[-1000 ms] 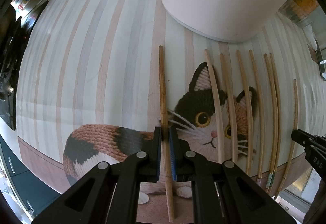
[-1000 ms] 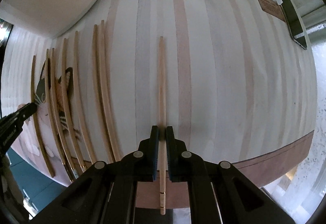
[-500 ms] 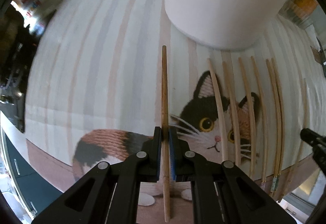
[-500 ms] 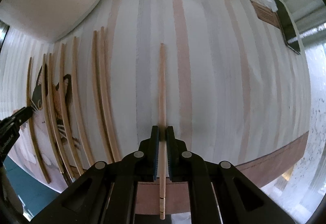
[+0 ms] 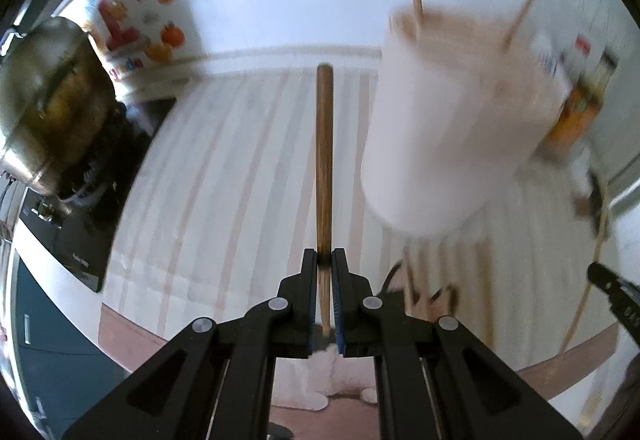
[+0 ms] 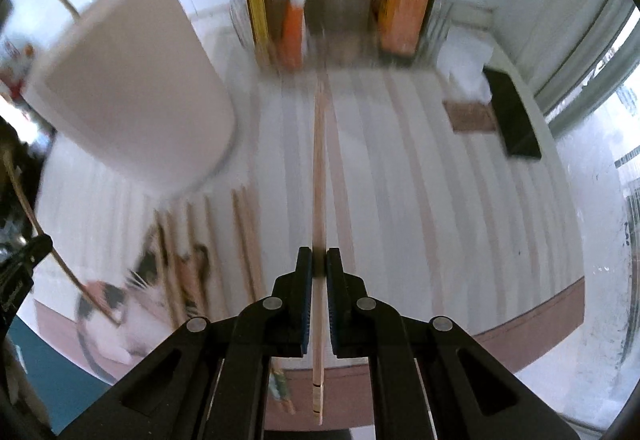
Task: Organize utensils
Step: 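Lift both chopsticks and insert them into the pink utensil holder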
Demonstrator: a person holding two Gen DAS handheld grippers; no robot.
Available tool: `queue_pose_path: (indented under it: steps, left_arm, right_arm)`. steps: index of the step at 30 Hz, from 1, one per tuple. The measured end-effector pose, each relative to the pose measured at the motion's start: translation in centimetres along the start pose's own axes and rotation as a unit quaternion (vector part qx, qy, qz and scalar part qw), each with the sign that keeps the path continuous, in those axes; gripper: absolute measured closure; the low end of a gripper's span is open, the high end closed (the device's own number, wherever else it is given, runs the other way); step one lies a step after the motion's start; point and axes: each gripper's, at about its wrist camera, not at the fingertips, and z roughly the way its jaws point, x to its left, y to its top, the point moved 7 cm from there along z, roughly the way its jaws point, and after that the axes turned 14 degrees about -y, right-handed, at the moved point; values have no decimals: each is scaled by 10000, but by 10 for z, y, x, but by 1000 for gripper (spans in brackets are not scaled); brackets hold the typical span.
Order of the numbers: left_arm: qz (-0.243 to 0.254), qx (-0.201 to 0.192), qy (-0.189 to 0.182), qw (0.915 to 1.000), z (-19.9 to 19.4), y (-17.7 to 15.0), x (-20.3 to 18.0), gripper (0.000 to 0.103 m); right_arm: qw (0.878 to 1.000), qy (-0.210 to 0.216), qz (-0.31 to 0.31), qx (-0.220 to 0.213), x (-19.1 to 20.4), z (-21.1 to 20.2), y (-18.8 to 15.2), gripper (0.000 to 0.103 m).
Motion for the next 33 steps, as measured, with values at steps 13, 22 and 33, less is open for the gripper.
queue_pose_path:
  steps: [13, 22, 33]
  left_arm:
    - [-259, -1885, -925, 9774, -168, 129, -28, 99]
    - [-231, -1853, -1207, 9750, -146, 193, -54, 98]
    - [-79, -998, -1108, 9888, -50, 196, -68, 98]
  right_arm:
    - [9774, 1291, 768, -1485, -11, -140, 149, 96]
    - [9561, 1799, 919, -2125, 26, -173, 247, 96]
    - [9523, 1600, 841, -2458, 82, -129, 295, 96]
